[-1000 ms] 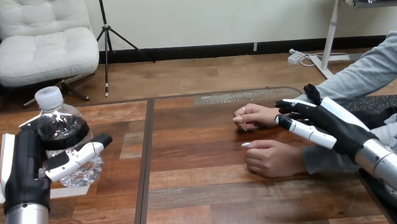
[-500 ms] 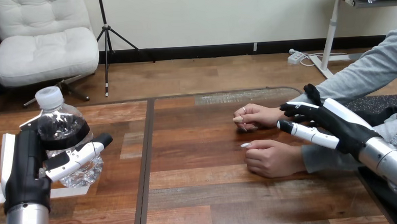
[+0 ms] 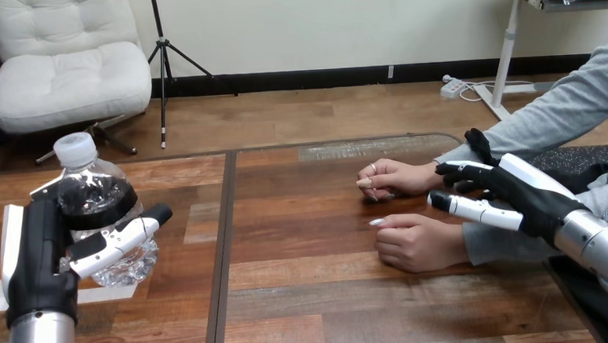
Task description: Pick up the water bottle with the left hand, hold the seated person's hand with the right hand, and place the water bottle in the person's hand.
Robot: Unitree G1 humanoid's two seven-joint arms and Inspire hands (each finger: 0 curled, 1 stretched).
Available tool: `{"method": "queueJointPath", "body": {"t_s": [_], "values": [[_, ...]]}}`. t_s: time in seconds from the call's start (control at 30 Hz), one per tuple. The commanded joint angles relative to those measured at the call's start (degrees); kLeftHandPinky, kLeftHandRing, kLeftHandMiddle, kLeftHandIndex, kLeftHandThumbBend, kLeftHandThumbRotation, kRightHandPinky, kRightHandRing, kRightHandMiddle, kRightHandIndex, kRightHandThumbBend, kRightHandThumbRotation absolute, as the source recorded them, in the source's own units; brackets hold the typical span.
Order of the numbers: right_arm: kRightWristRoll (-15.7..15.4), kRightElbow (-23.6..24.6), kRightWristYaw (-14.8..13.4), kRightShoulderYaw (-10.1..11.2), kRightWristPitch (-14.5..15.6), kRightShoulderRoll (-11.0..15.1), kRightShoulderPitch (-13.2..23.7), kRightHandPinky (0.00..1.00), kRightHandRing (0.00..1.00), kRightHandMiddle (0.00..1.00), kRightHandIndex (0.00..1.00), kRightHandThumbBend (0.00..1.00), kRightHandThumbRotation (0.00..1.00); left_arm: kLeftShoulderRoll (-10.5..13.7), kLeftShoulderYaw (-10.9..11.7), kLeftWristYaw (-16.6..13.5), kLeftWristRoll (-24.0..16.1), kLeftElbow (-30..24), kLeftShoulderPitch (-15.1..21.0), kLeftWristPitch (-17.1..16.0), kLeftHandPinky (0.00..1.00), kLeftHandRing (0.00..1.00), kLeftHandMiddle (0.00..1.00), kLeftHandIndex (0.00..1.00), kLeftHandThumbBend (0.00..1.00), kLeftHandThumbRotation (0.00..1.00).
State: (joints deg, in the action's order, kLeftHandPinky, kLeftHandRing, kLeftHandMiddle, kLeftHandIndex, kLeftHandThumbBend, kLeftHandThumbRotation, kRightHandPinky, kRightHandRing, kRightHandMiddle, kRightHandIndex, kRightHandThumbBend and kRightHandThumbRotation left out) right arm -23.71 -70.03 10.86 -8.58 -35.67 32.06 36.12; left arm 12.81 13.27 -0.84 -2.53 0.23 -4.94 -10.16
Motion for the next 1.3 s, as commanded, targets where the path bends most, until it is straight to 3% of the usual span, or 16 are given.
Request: {"method": "queueJointPath", "body": {"t_s": [0.0,0.5,0.77,0.93,1.27], "values": [[-0.9,0.3,-1.3,-0.8,-0.1,2.8,5.8,0.8,0.87,0.9,0.91,0.82,0.87,1.0,0.3,-0.1,0.1,-3.9,3.0,-1.1,0.31,0.37,0.4,0.41,0.71,0.0],[-3.5,0.0,-0.3,-3.0,0.5,4.8,7.2,0.79,0.88,0.91,0.91,0.9,0.71,1.1,0.3,-0.1,-0.3,-4.6,2.9,-0.5,0.31,0.37,0.4,0.41,0.71,0.0],[-4.3,-0.1,0.2,-3.7,1.7,5.4,7.8,0.78,0.89,0.91,0.91,0.98,0.68,1.1,0.3,0.4,0.1,-4.2,3.0,-1.0,0.31,0.37,0.4,0.41,0.7,0.0],[-5.2,0.1,0.2,-4.7,2.7,5.8,8.3,0.78,0.88,0.91,0.91,1.0,0.65,1.0,0.5,0.6,0.5,-3.4,3.2,-2.0,0.31,0.36,0.4,0.41,0.71,0.0],[-6.3,0.9,0.5,-6.1,2.3,6.7,8.8,0.78,0.89,0.91,0.9,1.0,0.56,1.0,0.4,0.4,0.2,-4.5,3.0,-0.6,0.31,0.36,0.4,0.41,0.71,0.0]]}}
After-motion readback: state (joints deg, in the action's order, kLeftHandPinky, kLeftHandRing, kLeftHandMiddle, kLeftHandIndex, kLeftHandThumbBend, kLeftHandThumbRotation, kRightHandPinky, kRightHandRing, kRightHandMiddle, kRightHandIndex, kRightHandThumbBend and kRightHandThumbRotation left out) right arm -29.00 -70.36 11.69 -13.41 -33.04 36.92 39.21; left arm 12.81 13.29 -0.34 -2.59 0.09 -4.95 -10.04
